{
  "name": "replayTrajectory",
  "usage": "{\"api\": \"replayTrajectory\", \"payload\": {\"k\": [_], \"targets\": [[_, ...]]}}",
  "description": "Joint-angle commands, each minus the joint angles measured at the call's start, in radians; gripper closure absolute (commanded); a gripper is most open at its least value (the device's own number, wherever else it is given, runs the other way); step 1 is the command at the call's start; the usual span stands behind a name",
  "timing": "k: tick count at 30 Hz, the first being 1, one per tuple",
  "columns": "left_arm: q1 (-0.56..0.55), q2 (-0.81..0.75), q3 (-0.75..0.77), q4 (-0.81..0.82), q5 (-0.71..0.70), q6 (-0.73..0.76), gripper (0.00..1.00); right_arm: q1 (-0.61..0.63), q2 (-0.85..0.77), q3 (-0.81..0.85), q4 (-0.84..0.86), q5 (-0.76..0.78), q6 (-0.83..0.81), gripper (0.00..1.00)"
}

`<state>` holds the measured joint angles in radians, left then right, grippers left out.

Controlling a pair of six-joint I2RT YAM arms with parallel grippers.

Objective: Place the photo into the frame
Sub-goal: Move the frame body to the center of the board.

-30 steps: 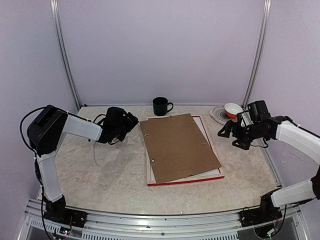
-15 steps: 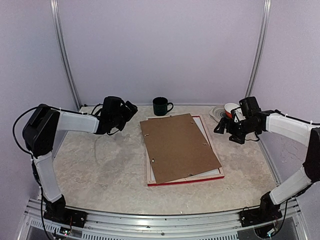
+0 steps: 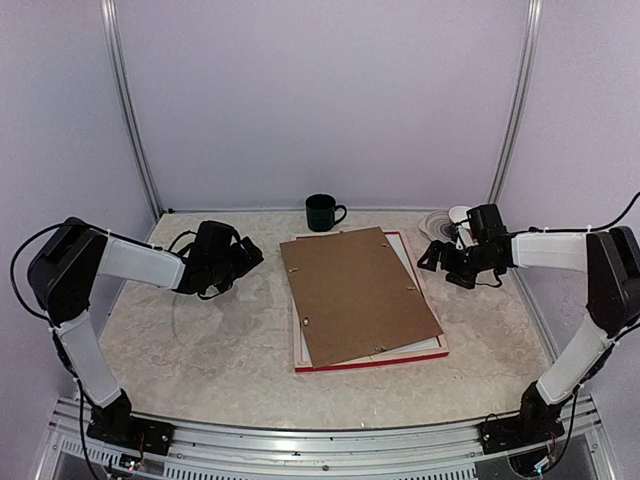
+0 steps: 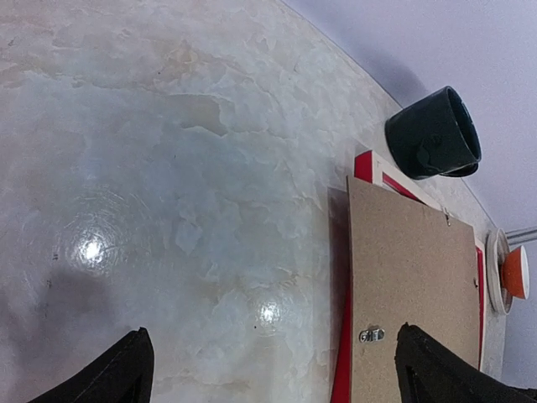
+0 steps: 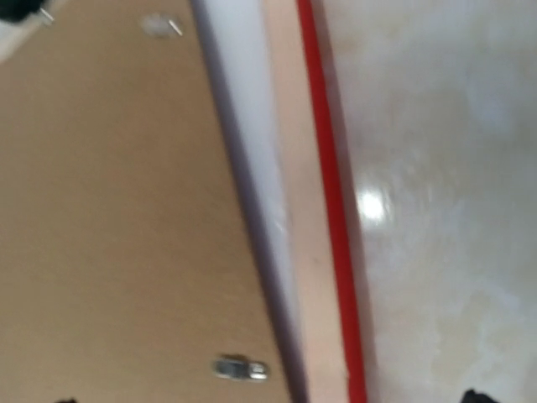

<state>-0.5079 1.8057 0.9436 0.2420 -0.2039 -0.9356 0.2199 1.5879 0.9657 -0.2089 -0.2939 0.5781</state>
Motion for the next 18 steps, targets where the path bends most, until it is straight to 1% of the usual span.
{"api": "replayTrajectory", "payload": {"k": [1,3,5,10,18], "targets": [[0.014,-0.061,-0.027,0.024,0.008,0.029,0.01,0.001,0.041,-0.013,0.059,-0.039,-0.010,0.01],[0.015,-0.040,-0.006,0.052,0.033,0.024,0.01,0.001,0.042,-0.011,0.052,-0.036,-0.026,0.01],[0.014,-0.005,0.038,0.040,0.054,0.013,0.01,0.001,0.046,-0.007,0.042,-0.044,-0.045,0.01],[-0.004,0.073,0.121,0.032,0.051,0.011,0.01,0.002,0.076,0.005,0.044,-0.063,-0.057,0.01],[-0.016,0.137,0.172,0.056,0.066,0.028,0.01,0.001,0.167,0.064,0.094,-0.119,-0.077,0.01]]}}
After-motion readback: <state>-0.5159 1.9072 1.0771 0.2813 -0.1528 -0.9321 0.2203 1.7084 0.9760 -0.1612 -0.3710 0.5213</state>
